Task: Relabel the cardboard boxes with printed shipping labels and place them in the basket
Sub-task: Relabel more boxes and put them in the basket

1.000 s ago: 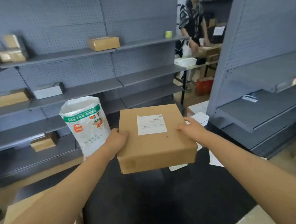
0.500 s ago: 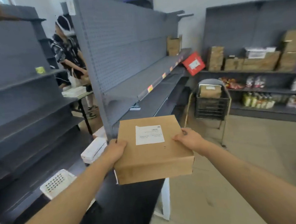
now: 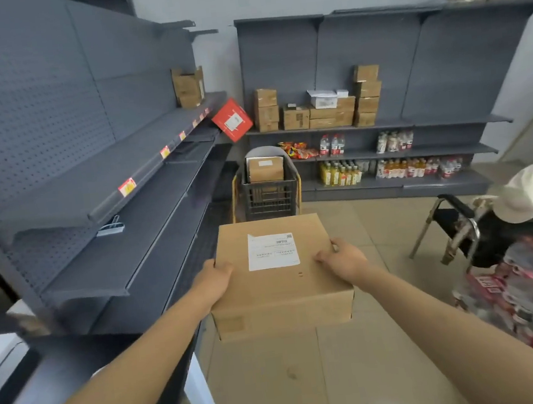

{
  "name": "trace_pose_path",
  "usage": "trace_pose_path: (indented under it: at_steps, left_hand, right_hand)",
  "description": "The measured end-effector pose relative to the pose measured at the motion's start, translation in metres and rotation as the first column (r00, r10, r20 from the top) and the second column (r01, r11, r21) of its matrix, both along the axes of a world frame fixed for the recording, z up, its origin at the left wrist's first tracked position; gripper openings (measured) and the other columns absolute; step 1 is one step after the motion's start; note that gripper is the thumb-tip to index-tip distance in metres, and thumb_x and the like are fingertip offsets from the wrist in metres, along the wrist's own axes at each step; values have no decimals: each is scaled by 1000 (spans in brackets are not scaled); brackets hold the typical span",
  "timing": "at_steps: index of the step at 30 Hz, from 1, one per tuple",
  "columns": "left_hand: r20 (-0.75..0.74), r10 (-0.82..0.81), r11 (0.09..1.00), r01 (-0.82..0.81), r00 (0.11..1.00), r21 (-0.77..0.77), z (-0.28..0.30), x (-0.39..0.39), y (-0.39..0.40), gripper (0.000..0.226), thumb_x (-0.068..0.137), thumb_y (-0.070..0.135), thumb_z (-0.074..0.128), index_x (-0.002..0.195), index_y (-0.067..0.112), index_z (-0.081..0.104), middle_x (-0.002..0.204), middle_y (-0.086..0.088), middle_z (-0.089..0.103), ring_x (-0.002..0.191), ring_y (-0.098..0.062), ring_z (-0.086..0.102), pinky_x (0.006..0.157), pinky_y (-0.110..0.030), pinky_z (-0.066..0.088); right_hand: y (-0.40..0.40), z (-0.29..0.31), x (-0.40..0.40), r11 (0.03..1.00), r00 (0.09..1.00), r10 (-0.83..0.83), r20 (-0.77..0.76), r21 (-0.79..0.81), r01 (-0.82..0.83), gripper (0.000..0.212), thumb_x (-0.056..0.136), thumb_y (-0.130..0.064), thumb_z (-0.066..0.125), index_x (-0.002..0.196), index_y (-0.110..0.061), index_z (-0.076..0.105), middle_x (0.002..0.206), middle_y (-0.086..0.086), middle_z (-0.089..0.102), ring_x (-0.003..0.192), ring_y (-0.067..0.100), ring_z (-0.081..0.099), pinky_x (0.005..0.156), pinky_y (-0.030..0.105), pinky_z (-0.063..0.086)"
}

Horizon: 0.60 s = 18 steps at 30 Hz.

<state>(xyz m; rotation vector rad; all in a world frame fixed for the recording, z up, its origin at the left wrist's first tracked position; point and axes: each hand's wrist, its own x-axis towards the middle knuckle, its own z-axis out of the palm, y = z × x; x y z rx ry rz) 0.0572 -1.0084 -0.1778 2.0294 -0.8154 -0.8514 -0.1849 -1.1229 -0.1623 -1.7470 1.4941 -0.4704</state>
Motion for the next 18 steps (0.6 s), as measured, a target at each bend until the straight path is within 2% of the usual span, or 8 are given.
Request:
trace_pose_path:
  at_steps: [2, 4, 11, 18]
  left_hand:
    - [-9, -15, 1000, 15, 1000, 7, -6, 9, -28, 48, 98, 39, 40, 140, 17, 37, 121, -6, 56, 100, -25, 56, 85, -35, 47]
    - [-13, -22, 1000, 22, 1000, 5, -13, 26, -58, 50, 97, 40, 42, 141, 17, 36, 121, -6, 56, 99, -24, 56, 81, -34, 46]
    - [15, -66, 997, 66, 998, 39, -21, 92, -171, 54, 98, 42, 41, 145, 18, 33, 131, -7, 53, 108, -25, 54, 84, -33, 44]
    - [-9, -107, 992, 107, 994, 68, -30, 121, -275, 49, 99, 40, 43, 141, 16, 36, 123, -6, 55, 95, -20, 53, 78, -30, 42]
  right_hand:
    - [-26, -9, 8, 1000, 1000, -5, -6, 13, 5, 57, 87, -45, 58, 136, -18, 46, 125, 9, 57, 102, 26, 57, 84, 35, 49]
    - [-55, -16, 23, 1000, 1000, -9, -2, 26, 9, 60, 86, -46, 60, 138, -20, 44, 128, 9, 56, 102, 25, 56, 84, 34, 48]
    - [-164, -31, 84, 996, 999, -47, 8, 71, 46, 64, 85, -48, 62, 140, -23, 42, 127, 5, 58, 95, 21, 55, 78, 29, 45]
    - [-259, -49, 113, 987, 995, -99, -11, 127, 100, 67, 85, -49, 61, 143, -24, 37, 131, 8, 55, 105, 26, 58, 86, 36, 50]
